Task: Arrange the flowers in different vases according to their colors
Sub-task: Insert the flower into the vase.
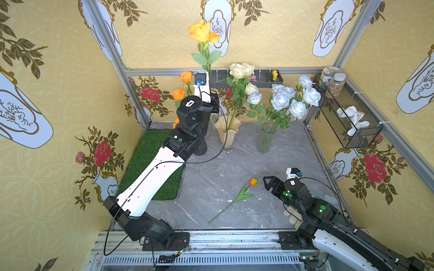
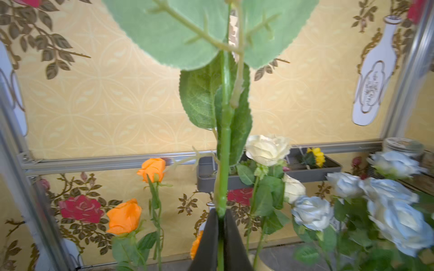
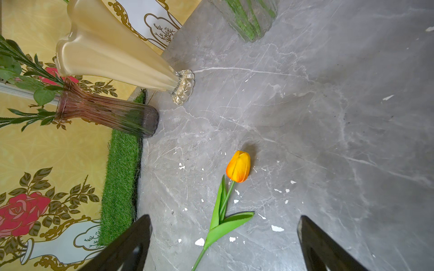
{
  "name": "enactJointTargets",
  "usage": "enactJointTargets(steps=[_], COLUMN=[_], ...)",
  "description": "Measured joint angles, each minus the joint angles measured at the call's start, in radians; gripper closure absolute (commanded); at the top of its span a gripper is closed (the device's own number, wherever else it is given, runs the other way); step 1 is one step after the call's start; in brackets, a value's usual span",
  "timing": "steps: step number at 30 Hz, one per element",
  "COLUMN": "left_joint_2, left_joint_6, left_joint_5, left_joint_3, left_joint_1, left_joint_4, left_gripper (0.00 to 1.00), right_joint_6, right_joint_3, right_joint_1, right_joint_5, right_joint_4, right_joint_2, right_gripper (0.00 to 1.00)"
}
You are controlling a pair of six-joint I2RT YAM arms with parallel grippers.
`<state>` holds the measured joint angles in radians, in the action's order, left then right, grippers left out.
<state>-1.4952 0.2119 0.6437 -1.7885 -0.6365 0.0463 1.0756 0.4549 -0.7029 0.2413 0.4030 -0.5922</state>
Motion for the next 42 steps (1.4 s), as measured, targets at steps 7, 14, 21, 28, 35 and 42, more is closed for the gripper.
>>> enactJointTargets(steps=[7,14,21,28,35,42], left_joint_2=[-0.058,-0.138,-0.194,-0.228,-0.239,-0.181], left_joint_6=[-0.025,-0.04,-0.039,-0.055,-0.076,-0.145], left_joint_5=[-0.077,-0.15,-0.171,-0.188,-0.176,-0.176], left_joint_3=[-0.042,-0.029,0.058,0.137,0.177,0.176], left_joint_1=[0.166,0.274,0.304,0.304,0.304,0.304], left_joint_4=[0.006,-0.005,-0.086,-0.155,-0.181,-0.187], left_gripper=[1.0,1.0,1.0,1.0,0.61,0.4], right_joint_6=[0.0,0.0,0.0,0.0,-0.003,-0.004], right_joint_3=[0.0,0.0,0.001,0.01,0.012,0.012], right_joint_1=[0.002,0.007,0.011,0.018,0.028,0.035], right_joint_5=[0.001,0.001,0.001,0.0,-0.003,-0.006], right_joint_4=[-0.013,-0.013,-0.014,-0.014,-0.014,-0.015], right_joint_2=[-0.014,-0.026,-0.039,-0.066,-0.069,-0.069], right_gripper=[0.03,0.03,0.03,0.03,0.03,0.03])
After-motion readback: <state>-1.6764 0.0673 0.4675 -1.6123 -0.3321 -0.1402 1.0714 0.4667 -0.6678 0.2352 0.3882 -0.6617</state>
